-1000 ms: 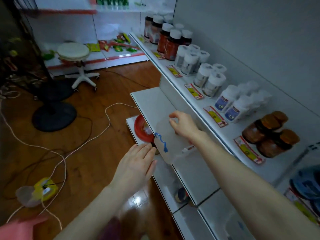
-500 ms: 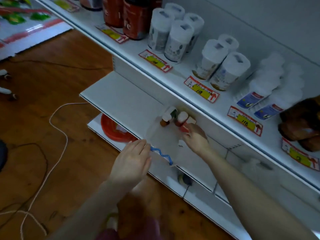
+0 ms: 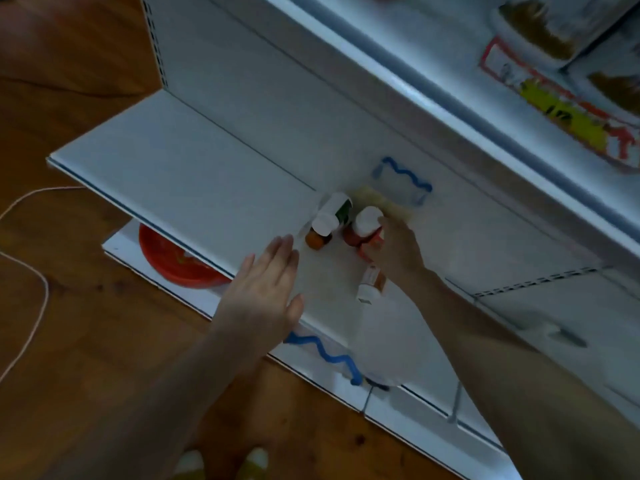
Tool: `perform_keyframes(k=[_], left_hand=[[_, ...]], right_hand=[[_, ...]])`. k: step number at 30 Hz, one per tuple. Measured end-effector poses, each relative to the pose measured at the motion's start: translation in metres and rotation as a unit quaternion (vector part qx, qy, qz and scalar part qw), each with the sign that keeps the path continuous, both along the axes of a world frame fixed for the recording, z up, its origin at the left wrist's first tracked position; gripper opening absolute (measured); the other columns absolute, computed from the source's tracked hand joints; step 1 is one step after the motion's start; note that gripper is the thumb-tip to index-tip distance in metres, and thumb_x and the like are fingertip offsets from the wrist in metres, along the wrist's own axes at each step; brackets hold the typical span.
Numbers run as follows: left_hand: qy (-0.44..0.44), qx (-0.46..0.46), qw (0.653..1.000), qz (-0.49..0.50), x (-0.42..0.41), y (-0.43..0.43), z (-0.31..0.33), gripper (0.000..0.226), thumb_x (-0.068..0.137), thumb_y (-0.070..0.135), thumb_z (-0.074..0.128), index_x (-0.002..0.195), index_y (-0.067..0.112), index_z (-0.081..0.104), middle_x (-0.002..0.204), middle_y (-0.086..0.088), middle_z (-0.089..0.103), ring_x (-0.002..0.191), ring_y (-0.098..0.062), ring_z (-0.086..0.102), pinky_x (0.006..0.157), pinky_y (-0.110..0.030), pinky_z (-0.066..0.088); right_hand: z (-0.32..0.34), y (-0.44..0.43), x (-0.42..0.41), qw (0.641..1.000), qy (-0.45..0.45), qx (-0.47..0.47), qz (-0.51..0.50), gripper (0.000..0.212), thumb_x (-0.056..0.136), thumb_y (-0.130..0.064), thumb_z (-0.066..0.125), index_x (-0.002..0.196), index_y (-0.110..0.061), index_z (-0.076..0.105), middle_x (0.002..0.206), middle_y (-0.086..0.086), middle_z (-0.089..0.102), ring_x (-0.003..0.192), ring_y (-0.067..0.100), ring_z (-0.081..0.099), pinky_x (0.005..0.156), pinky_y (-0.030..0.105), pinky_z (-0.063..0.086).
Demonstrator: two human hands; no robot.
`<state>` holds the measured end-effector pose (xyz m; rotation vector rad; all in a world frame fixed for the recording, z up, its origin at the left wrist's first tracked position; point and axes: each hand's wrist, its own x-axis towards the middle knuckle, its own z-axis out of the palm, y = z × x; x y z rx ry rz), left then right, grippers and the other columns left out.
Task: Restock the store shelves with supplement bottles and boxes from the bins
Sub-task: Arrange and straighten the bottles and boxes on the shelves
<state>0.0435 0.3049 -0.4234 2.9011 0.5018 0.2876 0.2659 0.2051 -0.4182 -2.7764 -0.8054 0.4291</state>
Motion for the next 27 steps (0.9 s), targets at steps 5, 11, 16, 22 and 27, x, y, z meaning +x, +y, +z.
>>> perform_keyframes(k=[5,11,16,22,27], left_hand=[[-0.011,-0.008,1.000,-0.008,0.000,0.002,-0.003,0.056,0.090,0.033,0.033,0.129,-0.004,0.049,0.138,-0.020,0.044,0.130,-0.032,0.041,0.101,-0.050,0.030],[0.006,-0.018,1.000,0.000,0.001,0.003,-0.003,0.057,0.090,0.036,0.033,0.130,-0.001,0.049,0.139,-0.018,0.045,0.130,-0.029,0.042,0.102,-0.047,0.027],[0.015,-0.023,1.000,-0.006,0.000,0.003,-0.002,0.057,0.091,0.037,0.032,0.131,0.000,0.048,0.140,-0.017,0.043,0.132,-0.028,0.038,0.102,-0.047,0.026],[-0.044,-0.022,0.998,-0.044,0.003,0.006,0.001,0.054,0.086,0.031,0.039,0.118,-0.007,0.058,0.131,-0.025,0.050,0.123,-0.038,0.047,0.099,-0.053,0.030],[-0.086,-0.082,0.991,-0.058,0.046,0.003,0.013,0.043,0.076,0.021,0.059,0.108,-0.008,0.062,0.107,-0.029,0.063,0.091,-0.044,0.064,0.073,-0.049,0.053]], right_hand=[[-0.018,0.022,0.026,0.999,-0.021,-0.043,0.022,0.061,0.081,-0.032,0.065,0.132,-0.007,0.042,0.131,0.014,0.049,0.118,0.030,0.048,0.096,0.038,0.041],[-0.027,0.032,0.034,0.991,-0.061,-0.115,0.030,0.059,0.087,-0.028,0.060,0.137,-0.009,0.035,0.140,0.019,0.034,0.125,0.033,0.037,0.100,0.038,0.034],[-0.026,0.023,0.030,0.992,-0.038,-0.111,0.048,0.060,0.085,-0.029,0.063,0.136,-0.011,0.036,0.138,0.017,0.036,0.124,0.033,0.038,0.096,0.038,0.038],[0.004,-0.008,0.009,1.000,0.010,-0.007,0.019,0.046,0.085,-0.026,0.062,0.125,-0.010,0.045,0.126,0.013,0.050,0.112,0.028,0.049,0.086,0.032,0.040],[0.049,-0.051,-0.021,0.999,0.022,0.024,0.013,0.054,0.084,-0.024,0.064,0.132,-0.012,0.042,0.126,0.013,0.049,0.113,0.027,0.049,0.089,0.029,0.037]])
